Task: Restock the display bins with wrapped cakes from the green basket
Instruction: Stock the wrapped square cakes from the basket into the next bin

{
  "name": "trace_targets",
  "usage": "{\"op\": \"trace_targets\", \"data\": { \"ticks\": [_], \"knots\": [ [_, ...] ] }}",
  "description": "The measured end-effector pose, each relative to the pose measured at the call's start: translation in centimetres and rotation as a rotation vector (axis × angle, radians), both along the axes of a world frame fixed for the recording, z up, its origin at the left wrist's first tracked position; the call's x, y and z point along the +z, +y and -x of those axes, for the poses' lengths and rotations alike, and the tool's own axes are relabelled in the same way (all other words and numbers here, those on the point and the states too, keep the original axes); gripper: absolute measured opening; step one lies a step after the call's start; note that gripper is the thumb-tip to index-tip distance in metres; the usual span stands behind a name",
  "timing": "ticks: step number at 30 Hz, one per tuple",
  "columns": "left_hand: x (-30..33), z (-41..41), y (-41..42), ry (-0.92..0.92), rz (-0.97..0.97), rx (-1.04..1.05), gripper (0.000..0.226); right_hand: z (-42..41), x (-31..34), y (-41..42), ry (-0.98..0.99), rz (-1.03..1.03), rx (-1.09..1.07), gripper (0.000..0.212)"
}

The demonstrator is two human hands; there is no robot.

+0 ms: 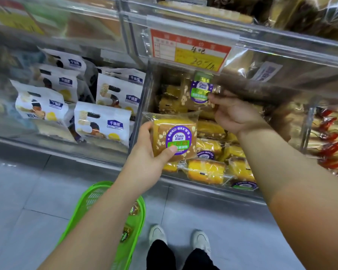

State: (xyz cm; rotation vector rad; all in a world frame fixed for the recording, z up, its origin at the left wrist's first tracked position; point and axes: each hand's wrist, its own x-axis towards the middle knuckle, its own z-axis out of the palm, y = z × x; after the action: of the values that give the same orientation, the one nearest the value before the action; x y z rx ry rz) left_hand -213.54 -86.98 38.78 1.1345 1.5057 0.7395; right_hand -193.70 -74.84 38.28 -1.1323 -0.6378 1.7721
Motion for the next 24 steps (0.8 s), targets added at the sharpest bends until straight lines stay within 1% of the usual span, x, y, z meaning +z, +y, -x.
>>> {"op": "trace_targets", "data": {
  "ticks": [2,3,4,5,6,7,10,13,14,15,16,18,20,21,22,23,24],
  "knots": [
    [-0.1,0.0,-0.1,-0.003,-0.009,-0.004,0.058,1.1,-0.2,0.2,-0.066,-0.048,0.031,0.026],
    [-0.1,0.1,-0.1,-0.004,-0.015,-0.006,0.059,1.6,-0.3,0.4,-0.135,-0.087,0.065,0.025],
    [-0.2,0.1,-0.1,-0.007,-0.021,-0.006,0.060,2.0,-0.4,0.7,-0.243,-0.131,0.104,0.026],
    [-0.3,0.1,-0.2,-0.013,-0.026,-0.005,0.060,2.2,-0.5,0.8,-0.400,-0.168,0.142,0.027],
    [-0.3,0.1,-0.2,-0.017,-0.030,-0.004,0.060,2.3,-0.6,1.0,-0.547,-0.191,0.162,0.027],
    [-0.4,0.1,-0.2,-0.018,-0.033,-0.005,0.060,2.3,-0.7,1.2,-0.640,-0.199,0.145,0.028],
    [-0.3,0.1,-0.2,-0.009,-0.040,-0.003,0.061,3.1,-1.3,1.4,-0.683,-0.220,0.019,0.035],
    [-0.3,0.1,-0.1,-0.022,-0.041,0.028,0.063,4.4,-1.6,1.5,-0.874,-0.287,-0.033,0.043],
    [-0.3,0.1,-0.1,-0.026,-0.040,0.037,0.063,4.5,-1.7,1.5,-0.894,-0.283,-0.040,0.047],
    [-0.3,0.0,-0.1,-0.028,-0.040,0.042,0.062,4.4,-1.5,1.3,-0.858,-0.274,-0.043,0.047],
    [-0.2,0.0,-0.1,-0.030,-0.041,0.046,0.061,4.1,-1.3,1.0,-0.770,-0.262,-0.041,0.045],
    [-0.1,-0.1,0.1,-0.043,-0.037,0.060,0.061,3.5,-0.6,0.0,-0.622,-0.250,-0.077,0.035],
    [0.0,-0.3,0.5,-0.051,-0.041,0.060,0.061,2.7,0.1,-1.6,-0.627,-0.202,-0.121,0.021],
    [0.1,-0.5,0.7,-0.049,-0.049,0.052,0.061,2.3,0.6,-2.7,-0.607,-0.173,-0.092,0.021],
    [0.2,-0.6,1.0,-0.048,-0.060,0.044,0.061,1.9,1.1,-3.9,-0.536,-0.157,-0.014,0.030],
    [0.3,-0.8,1.4,-0.050,-0.073,0.040,0.061,1.6,1.5,-5.2,-0.475,-0.148,0.104,0.038],
    [0.4,-1.0,1.9,-0.047,-0.088,0.035,0.061,1.5,1.9,-6.4,-0.485,-0.154,0.229,0.045]
  ]
}}
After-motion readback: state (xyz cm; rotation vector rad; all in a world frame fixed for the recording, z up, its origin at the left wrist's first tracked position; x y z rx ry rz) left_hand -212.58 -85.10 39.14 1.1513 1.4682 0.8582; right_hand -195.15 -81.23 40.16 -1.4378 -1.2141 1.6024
